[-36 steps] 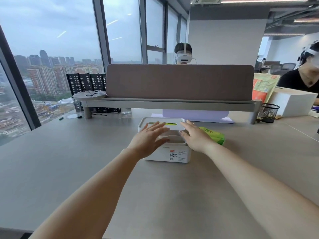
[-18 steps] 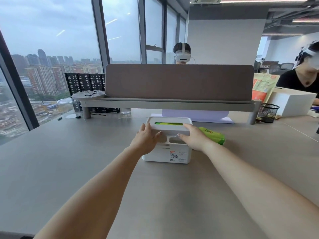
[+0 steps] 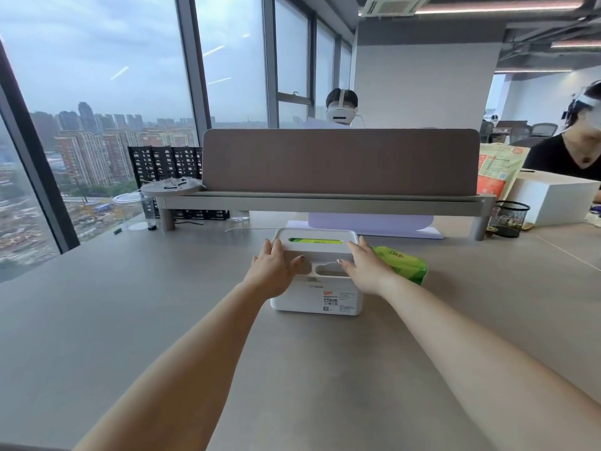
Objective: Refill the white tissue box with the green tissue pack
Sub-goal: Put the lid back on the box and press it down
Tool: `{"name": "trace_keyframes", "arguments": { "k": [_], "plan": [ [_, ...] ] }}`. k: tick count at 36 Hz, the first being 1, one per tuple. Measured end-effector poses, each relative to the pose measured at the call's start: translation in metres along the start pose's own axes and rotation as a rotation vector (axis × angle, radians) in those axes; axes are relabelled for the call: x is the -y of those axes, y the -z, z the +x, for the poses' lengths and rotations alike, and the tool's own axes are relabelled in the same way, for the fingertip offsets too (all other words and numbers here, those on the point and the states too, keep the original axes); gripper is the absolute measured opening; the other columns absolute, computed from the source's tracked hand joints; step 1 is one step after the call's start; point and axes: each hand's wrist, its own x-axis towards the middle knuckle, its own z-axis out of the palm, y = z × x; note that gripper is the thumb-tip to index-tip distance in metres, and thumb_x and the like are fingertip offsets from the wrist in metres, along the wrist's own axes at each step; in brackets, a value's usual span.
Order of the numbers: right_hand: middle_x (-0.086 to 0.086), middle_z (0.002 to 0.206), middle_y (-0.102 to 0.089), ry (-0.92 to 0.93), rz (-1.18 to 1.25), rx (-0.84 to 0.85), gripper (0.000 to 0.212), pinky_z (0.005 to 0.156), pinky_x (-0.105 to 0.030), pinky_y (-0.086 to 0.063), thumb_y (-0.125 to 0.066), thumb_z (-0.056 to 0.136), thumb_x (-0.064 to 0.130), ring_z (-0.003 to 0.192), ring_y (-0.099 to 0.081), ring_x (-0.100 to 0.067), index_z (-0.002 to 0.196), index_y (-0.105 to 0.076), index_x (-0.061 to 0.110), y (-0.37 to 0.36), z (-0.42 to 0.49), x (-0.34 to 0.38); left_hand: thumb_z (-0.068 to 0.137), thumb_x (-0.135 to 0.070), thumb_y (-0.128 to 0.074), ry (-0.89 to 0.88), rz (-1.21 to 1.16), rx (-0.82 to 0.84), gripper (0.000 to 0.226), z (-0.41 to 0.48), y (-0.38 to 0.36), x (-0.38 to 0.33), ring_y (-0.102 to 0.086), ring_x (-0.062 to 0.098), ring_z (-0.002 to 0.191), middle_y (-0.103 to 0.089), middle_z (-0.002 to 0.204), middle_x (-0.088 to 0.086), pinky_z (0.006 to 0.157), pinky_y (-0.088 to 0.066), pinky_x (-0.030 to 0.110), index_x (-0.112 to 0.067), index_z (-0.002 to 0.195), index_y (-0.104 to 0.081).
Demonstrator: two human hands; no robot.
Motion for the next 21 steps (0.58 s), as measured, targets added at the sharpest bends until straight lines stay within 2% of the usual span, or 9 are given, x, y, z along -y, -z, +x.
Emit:
{"name": "trace_keyframes", "arguments": {
  "k": [6, 17, 21],
  "plan": [
    [-0.008, 0.16, -0.005, 0.012, -0.014, -0.018, 0.056, 0.119, -0.043, -0.014, -0.04, 0.098, 0.035, 0.147, -0.004, -0.024, 0.147, -0.022, 0.014, 0.0053, 0.0009, -0.0076, 0.092, -0.058, -0.029, 0.005, 0.062, 0.052, 0.076, -0.0004, -0.0034, -0.0036, -0.014, 0.04, 0.142, -0.002, 0.158, 0.017, 0.116, -0.017, 0.051, -0.014, 0.148, -0.001],
    [-0.004, 0.161, -0.005, -0.002, -0.044, -0.013, 0.056, 0.118, -0.045, -0.019, -0.038, 0.098, 0.037, 0.147, -0.007, -0.024, 0.147, -0.021, 0.018, 0.0033, 0.0007, -0.0078, 0.091, -0.06, -0.029, -0.005, 0.061, 0.036, 0.076, -0.0001, -0.0047, -0.0004, -0.012, 0.038, 0.143, -0.002, 0.158, 0.015, 0.116, -0.015, 0.051, -0.021, 0.149, 0.001],
    [-0.005, 0.161, -0.003, -0.005, -0.132, -0.002, 0.057, 0.118, -0.047, -0.017, -0.035, 0.098, 0.04, 0.147, -0.005, -0.026, 0.148, -0.017, 0.018, 0.0022, 0.0022, -0.0091, 0.09, -0.063, -0.024, -0.023, 0.13, 0.026, 0.079, 0.0012, -0.0082, 0.004, -0.004, 0.033, 0.145, 0.0, 0.158, 0.016, 0.118, -0.008, 0.049, -0.018, 0.149, 0.003]
  ]
}}
